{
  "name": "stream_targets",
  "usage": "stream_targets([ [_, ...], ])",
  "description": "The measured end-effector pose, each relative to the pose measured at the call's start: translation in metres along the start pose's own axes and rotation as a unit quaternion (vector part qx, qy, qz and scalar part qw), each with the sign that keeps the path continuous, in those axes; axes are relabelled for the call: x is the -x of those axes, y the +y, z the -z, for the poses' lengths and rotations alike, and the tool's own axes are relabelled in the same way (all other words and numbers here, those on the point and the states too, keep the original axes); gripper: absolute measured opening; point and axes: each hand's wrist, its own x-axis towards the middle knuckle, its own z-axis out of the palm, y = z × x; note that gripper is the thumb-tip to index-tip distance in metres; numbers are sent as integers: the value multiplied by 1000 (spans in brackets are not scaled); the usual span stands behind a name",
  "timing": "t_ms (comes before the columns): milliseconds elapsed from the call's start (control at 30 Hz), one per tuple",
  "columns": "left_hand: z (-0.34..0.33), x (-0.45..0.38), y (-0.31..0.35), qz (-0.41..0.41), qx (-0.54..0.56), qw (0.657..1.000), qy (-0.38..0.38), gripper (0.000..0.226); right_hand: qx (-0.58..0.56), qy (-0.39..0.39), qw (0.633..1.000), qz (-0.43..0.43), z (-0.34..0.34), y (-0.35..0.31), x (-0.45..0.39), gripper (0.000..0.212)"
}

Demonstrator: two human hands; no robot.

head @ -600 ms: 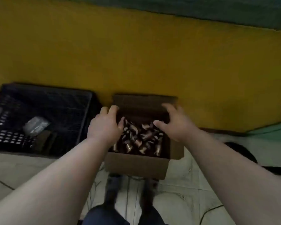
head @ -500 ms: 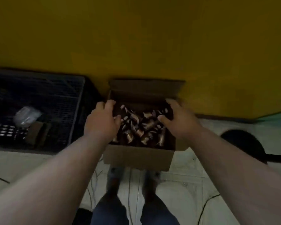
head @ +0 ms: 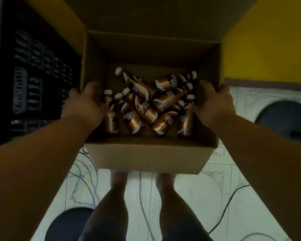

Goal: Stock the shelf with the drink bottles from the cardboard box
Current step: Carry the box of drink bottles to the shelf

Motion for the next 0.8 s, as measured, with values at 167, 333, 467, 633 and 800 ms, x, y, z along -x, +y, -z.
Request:
stream_targets([
  [167,8,-38,-18,-56,-59,996,-37,81,3,-28,999,19,2,21,-25,74],
  [333,5,-51,-18,-86,-76,993,-22,66,38,22,999,-2,-5,21,-35,51],
  [467,10,-38,-16,-89,-48,995,-9,62,37,19,999,-10,5,20,-23,56],
  [633,58,13,-7,-100,-71,992,4,67,45,32,998,31,48,26,21,48],
  [800,145,106,21,-122,-103,987,4,65,56,20,998,32,130,45,108,46],
])
